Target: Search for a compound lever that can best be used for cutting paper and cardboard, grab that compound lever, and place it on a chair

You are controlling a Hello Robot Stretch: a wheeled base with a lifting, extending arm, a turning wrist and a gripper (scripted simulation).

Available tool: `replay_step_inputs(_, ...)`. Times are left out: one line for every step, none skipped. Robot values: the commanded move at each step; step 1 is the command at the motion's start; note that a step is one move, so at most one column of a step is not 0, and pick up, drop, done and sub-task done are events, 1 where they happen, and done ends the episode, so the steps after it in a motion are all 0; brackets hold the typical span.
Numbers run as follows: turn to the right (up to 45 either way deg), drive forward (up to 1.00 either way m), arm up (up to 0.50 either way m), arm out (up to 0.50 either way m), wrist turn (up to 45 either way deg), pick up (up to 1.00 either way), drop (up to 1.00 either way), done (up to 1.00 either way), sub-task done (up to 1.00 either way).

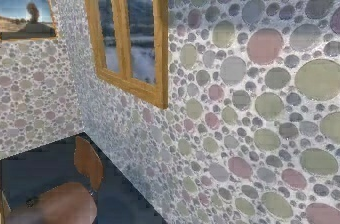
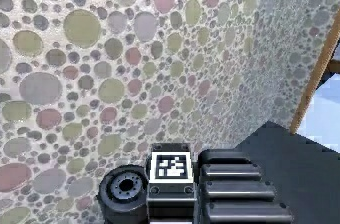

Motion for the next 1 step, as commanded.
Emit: replay_step_inputs(45.0, 0.00, 0.00, 0.00, 0.0, 0.00, 0.00, 0.00, 0.00)
